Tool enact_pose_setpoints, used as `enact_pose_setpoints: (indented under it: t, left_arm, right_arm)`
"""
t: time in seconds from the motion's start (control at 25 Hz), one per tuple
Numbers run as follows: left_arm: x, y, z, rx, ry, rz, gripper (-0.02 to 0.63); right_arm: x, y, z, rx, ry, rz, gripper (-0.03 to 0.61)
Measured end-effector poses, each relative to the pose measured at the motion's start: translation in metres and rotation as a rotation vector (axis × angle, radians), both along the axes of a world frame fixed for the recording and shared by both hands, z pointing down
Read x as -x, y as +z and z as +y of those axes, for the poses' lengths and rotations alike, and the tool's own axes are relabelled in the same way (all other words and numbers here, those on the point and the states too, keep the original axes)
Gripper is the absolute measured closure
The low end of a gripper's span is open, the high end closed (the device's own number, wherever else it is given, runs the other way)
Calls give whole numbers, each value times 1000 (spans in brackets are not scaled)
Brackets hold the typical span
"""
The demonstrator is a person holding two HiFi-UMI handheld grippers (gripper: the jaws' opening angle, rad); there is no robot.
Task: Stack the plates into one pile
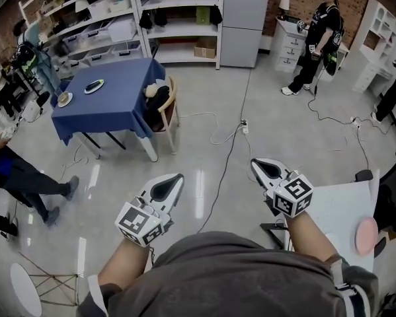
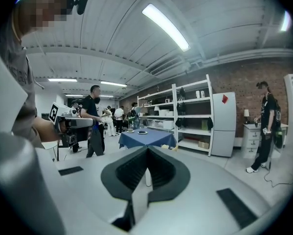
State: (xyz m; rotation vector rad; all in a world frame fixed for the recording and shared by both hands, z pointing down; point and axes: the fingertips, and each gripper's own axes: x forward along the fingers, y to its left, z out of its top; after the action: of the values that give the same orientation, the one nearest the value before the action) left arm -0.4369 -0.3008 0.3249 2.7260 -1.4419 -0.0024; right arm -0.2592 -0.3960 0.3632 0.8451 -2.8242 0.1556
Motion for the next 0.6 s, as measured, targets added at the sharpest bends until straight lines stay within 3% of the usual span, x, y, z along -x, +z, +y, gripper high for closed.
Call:
enact_pose_setpoints:
  t: [0.6]
  left_arm:
    - [-10,-1,-5,-1,33,25,609]
  right_arm:
    - [-11,-2,-1,-4,21,23,588]
